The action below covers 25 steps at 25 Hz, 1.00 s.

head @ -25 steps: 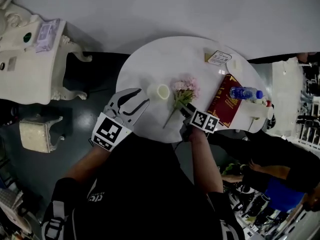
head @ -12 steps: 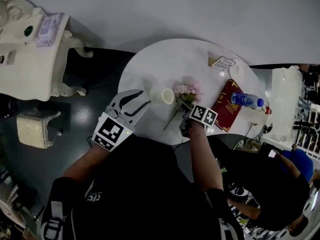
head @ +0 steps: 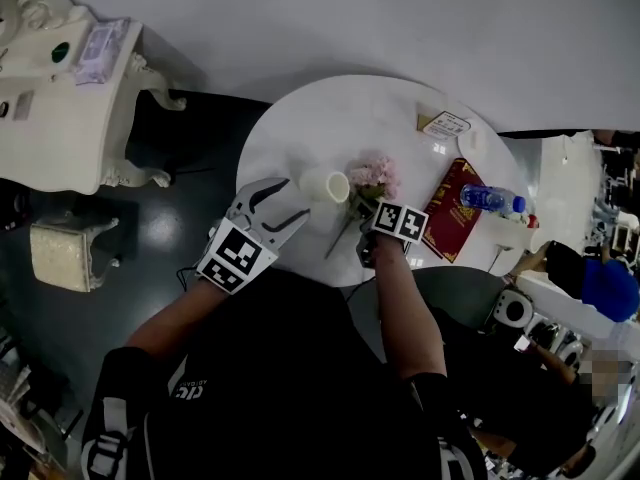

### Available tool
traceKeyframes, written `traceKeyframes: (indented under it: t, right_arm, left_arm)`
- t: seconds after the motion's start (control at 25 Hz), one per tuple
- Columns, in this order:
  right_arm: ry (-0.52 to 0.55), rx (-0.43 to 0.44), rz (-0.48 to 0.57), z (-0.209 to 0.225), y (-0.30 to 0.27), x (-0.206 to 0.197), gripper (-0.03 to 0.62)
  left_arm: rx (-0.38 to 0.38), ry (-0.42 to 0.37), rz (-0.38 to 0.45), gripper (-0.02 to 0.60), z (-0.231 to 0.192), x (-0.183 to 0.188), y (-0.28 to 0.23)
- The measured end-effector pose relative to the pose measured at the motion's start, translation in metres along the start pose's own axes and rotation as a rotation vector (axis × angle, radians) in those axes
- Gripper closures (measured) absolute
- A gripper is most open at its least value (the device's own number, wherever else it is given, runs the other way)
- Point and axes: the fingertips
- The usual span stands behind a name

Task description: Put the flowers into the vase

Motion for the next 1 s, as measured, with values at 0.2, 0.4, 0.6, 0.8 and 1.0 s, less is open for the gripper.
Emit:
traceKeyframes:
  t: [0.2, 0.4, 0.6, 0.8, 1.0]
  right_arm:
    - [-0.014, 0.032, 0.035, 0.002, 0.011, 0.003, 0.493]
    - [-0.066, 0.076, 0.11, 0.006, 0.031, 0.017, 0.506]
    - [-0.105, 0.115, 0.191, 0.009, 0.056, 0.034, 0.51]
    - [-0.121, 0.148, 0.276, 0.007, 0.083, 0.055, 0.511]
    - [-0.115, 0.179, 0.359, 0.002, 0.112, 0.079, 0.513]
  left_arm:
    - [-0.025, 0.014, -0.012, 0.321, 0.002, 0.001, -0.006]
    - [-0.061, -0.051, -0.056, 0.297, 0.01, 0.004, -0.016]
    - [-0.093, -0.066, -0.098, 0.274, 0.014, 0.005, -0.03]
    - [-0.118, -0.123, -0.131, 0.259, 0.018, 0.012, -0.038]
    - [-0.141, -0.173, -0.171, 0.249, 0.021, 0.014, -0.047]
Point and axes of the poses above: the fingertips, and each gripper's own axes: y backward along the fingers, z to its right, x out of its top, and after that the axes turned 6 degrees about -x, right-handed
